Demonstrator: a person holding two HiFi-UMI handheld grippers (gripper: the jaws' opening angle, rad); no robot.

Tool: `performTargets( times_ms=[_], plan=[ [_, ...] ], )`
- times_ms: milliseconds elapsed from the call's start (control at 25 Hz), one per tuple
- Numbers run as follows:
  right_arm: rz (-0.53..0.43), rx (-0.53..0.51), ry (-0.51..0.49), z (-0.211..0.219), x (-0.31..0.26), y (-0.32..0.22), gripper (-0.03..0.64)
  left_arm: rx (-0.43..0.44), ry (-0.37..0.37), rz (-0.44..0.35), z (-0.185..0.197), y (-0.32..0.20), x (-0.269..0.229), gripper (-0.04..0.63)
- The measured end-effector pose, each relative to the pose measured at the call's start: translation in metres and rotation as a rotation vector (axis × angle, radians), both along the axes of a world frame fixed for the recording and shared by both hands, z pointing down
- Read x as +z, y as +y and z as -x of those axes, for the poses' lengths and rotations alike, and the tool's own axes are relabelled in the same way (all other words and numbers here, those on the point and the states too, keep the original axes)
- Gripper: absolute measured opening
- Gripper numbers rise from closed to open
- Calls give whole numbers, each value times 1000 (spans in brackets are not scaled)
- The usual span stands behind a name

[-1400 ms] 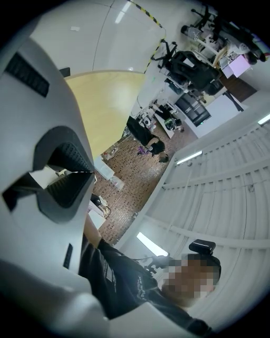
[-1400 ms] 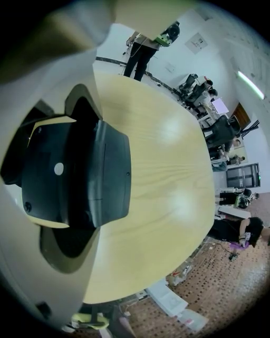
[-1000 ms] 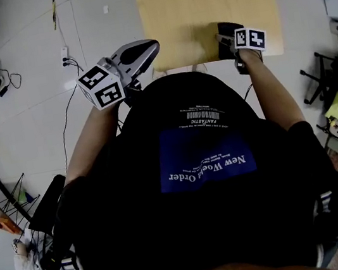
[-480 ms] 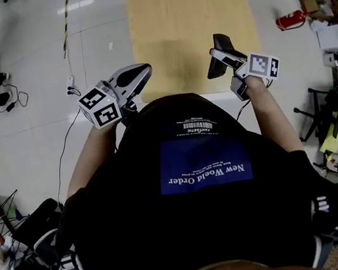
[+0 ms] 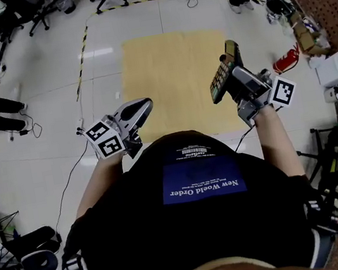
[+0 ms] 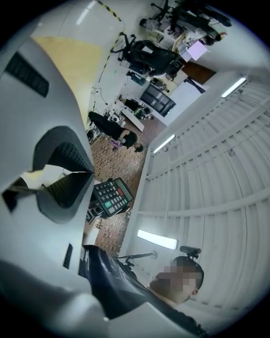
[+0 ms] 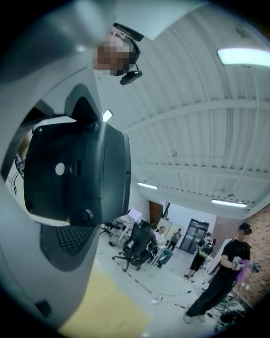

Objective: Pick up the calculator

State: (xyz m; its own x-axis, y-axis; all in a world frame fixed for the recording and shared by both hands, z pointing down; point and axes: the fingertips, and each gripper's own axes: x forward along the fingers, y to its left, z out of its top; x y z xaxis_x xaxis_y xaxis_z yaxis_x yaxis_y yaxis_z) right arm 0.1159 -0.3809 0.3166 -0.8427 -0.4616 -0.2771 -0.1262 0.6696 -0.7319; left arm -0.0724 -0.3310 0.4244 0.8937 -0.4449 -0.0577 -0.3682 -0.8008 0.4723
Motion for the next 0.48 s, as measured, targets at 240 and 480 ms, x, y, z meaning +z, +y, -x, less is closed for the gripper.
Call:
performTargets(
  times_ms=[240, 480],
  plan=[
    [-101, 16, -125, -16, -50, 15, 569, 13, 21, -55, 4, 12, -22, 6],
    [-136, 62, -246, -46, -65, 22, 569, 28, 8, -70, 1, 13, -18, 6]
  ],
)
